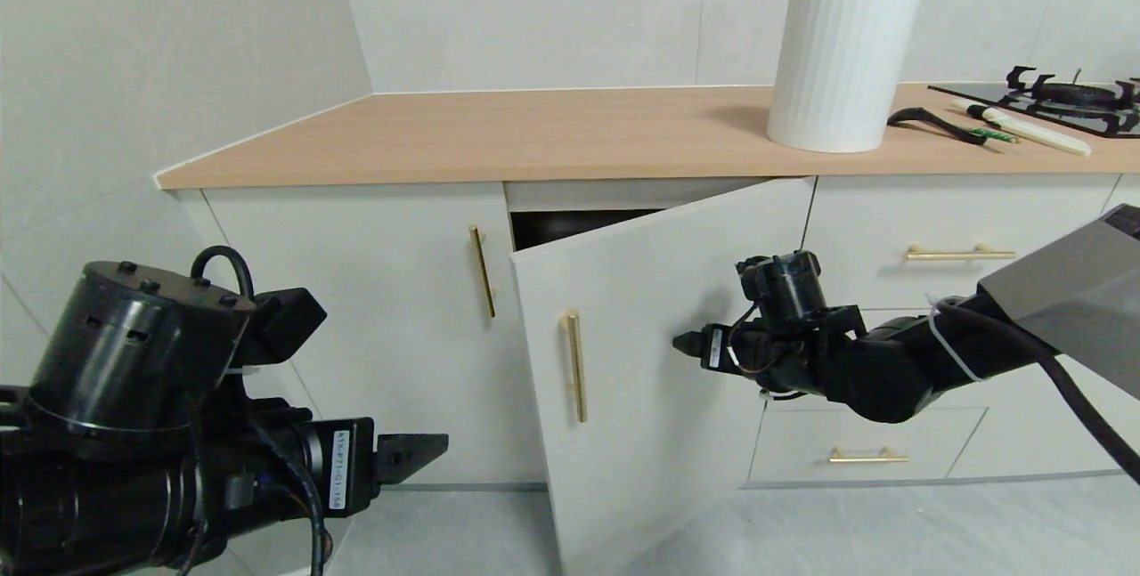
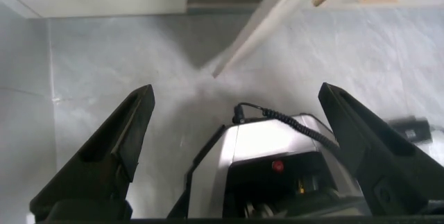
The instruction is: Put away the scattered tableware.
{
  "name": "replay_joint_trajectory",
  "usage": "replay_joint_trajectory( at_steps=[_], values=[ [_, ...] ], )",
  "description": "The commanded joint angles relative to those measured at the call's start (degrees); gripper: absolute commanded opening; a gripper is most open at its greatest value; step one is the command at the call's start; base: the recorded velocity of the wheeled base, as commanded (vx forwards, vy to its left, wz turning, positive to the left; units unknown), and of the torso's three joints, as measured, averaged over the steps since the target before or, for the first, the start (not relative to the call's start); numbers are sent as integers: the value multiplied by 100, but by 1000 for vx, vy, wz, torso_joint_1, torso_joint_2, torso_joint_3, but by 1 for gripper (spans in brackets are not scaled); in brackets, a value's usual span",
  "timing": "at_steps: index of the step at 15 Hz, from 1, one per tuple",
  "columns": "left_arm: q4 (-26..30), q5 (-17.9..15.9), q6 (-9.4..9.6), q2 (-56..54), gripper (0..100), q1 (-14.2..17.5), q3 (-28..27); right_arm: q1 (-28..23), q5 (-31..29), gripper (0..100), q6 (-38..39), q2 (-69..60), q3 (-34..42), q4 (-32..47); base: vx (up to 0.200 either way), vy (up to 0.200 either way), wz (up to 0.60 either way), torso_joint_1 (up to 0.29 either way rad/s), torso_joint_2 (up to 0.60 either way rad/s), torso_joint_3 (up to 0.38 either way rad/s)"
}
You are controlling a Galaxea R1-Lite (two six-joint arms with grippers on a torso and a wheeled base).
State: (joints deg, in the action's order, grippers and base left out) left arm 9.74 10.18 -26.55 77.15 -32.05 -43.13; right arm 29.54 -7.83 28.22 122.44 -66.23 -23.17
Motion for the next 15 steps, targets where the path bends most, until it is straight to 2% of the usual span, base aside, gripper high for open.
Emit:
replay_joint_trajectory(
  at_steps=[1, 15],
  values=[
    [2, 2, 1, 28, 100, -3, 15, -1, -8, 100, 8, 34, -13, -3, 0, 0, 0, 0, 0, 0],
    [2, 2, 36, 28, 100, -3, 15, -115, -149, 100, 1757, 526, -1041, -196, 0, 0, 0, 0, 0, 0]
  ],
)
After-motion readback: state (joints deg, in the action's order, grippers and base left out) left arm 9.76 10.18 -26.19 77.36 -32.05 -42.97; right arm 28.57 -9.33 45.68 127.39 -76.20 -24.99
